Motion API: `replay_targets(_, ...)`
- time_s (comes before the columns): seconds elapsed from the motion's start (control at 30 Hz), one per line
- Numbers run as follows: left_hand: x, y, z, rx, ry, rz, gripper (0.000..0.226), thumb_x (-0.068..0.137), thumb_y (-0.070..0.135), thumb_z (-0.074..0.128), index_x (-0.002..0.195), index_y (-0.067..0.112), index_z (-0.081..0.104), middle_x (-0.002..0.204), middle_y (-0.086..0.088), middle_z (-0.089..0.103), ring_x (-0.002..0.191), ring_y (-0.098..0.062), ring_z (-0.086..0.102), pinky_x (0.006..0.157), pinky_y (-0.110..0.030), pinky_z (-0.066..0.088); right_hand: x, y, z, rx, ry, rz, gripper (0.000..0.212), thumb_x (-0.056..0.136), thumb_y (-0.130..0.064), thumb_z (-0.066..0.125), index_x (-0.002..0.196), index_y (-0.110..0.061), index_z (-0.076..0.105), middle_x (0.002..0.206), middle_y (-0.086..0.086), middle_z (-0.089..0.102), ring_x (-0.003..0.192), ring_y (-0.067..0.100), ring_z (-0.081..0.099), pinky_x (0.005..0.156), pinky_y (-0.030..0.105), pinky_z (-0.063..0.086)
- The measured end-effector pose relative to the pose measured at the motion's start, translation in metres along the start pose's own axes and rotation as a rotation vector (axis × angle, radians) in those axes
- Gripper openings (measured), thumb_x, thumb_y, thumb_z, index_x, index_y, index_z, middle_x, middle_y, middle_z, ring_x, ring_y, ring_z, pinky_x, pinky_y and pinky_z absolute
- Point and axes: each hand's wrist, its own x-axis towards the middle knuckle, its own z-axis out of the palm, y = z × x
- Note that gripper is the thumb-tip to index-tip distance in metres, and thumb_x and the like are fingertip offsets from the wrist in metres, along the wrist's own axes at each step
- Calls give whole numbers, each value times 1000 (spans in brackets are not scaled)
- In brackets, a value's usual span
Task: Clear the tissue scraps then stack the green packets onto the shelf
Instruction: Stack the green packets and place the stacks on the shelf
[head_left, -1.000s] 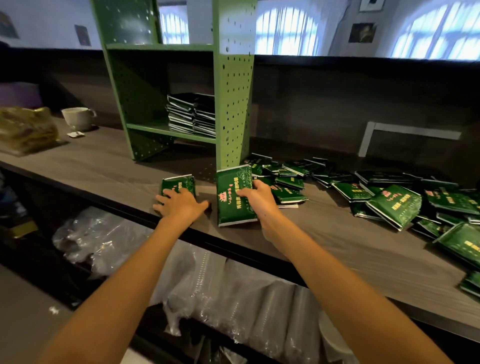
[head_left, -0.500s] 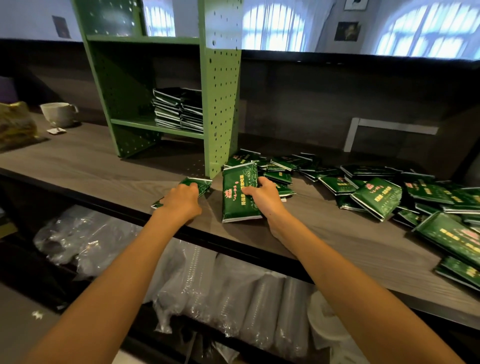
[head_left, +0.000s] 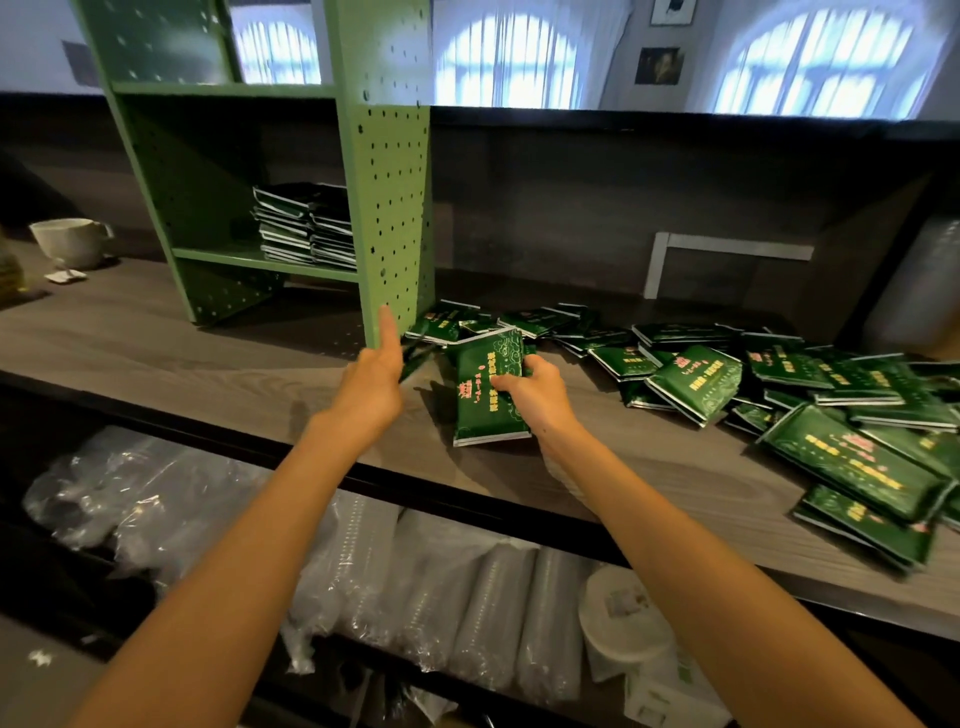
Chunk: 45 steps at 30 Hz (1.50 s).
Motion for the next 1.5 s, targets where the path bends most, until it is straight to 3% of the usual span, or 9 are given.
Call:
replay_targets(0.17,-1,39,3,-400,135,-66,86,89,-8,48,150,22,-5,96,-4,44,71,-12,41,69,-27,41,1,4,-15,23,54,-19,24,85,-6,62,107,0,56,106,16,65,99,31,63,90,51,50)
replay_targets(0.53,-3,104,67,-488,48,222,33,96,20,49,127,13,56,135,-9,50,128,-22,43,100,-26,31,4,12,-74,257,91,48,26,89,-2,48,114,-5,56,105,11,65,93,22,60,85,35,48)
replay_targets(0.67,0,112,84,-530,95,78,63,82,22,69,135,13,38,143,-11,30,134,-26,28,105,-31,25,4,22,-95,369,68,67,29,89,0,48,112,-13,60,103,10,68,97,26,65,92,44,51)
replay_targets(0.83,9,126,90,-671,46,-14,80,80,21,73,143,9,26,135,-10,50,126,-24,44,97,-30,36,7,22,-116,453,17,42,30,94,-10,51,122,-16,57,110,4,67,105,22,62,86,37,52)
replay_targets(0.93,15,130,94,-661,102,0,65,79,15,73,134,6,41,128,-9,55,121,-24,47,92,-27,38,12,27,-126,396,2,67,61,95,-37,50,148,-19,25,151,-1,32,140,19,28,113,40,23)
replay_targets(1.0,18,131,96,-675,116,30,57,79,10,72,130,7,46,121,-9,58,115,-22,52,90,-29,40,14,32,-128,364,-38,49,75,90,-46,53,151,-21,16,157,-5,18,144,17,15,115,41,13)
replay_targets(1.17,26,133,97,-706,141,145,57,79,0,69,132,7,48,105,-2,60,90,-13,58,77,-20,45,19,36,-133,311,-40,-31,75,74,-15,74,139,-14,38,136,5,53,125,21,49,112,45,32)
replay_targets(1.27,27,131,101,-749,123,202,55,80,-3,66,131,8,48,106,1,59,94,-11,57,75,-10,43,20,34,-134,375,-20,-38,91,73,-12,74,148,-21,22,144,-7,38,130,10,38,115,39,25)
replay_targets(1.5,26,129,111,-550,127,238,41,86,3,61,126,6,53,123,-9,56,115,-22,52,85,-13,34,19,36,-135,259,-21,-80,50,79,7,61,123,-12,47,121,10,61,114,25,58,102,42,44)
